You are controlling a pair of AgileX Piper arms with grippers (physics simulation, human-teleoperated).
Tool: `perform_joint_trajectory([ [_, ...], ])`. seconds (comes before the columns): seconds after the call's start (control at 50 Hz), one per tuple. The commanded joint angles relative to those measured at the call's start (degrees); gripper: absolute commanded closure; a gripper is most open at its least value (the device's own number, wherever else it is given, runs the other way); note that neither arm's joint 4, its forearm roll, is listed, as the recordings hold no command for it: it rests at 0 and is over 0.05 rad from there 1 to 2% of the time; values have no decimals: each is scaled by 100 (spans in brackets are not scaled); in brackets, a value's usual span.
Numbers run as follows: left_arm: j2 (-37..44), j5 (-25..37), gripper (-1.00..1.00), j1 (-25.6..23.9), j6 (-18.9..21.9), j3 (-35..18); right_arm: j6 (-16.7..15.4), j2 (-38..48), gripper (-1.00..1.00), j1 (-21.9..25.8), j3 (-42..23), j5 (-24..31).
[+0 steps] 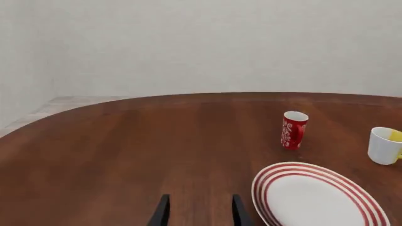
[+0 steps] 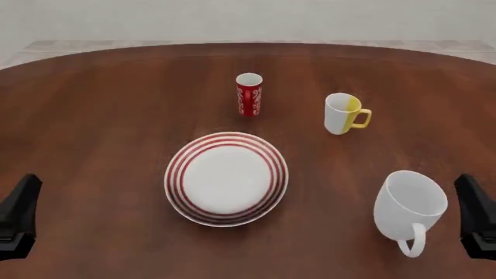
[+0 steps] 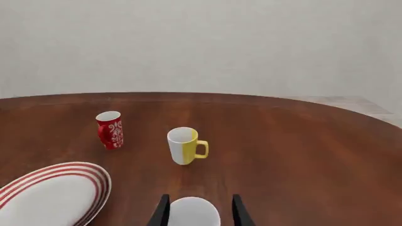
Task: Pick up the red mug and put it on the plate
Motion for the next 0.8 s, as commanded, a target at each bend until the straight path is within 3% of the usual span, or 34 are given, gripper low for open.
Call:
perform_joint_trajectory([
  [0.02,29,-7,-100,0,1,-17,-13,82,-100,31,-87,9],
  [0.4,29,-8,-100,0,0,-17,50,37,-100,-55,-210,192],
  [0.54,28,-8,-100,0,1,-17,178,1458,-100,-76,-762,-264],
  [0.62,29,-7,-100,-1,0,-17,107,1817,-100,0,-1308,-71],
  [0.66,28,-8,-100,1,0,-17,244,1962,-100,66,-1492,-22],
  [0.8,29,-7,-100,0,1,-17,29,2905,-100,-108,-2128,69],
])
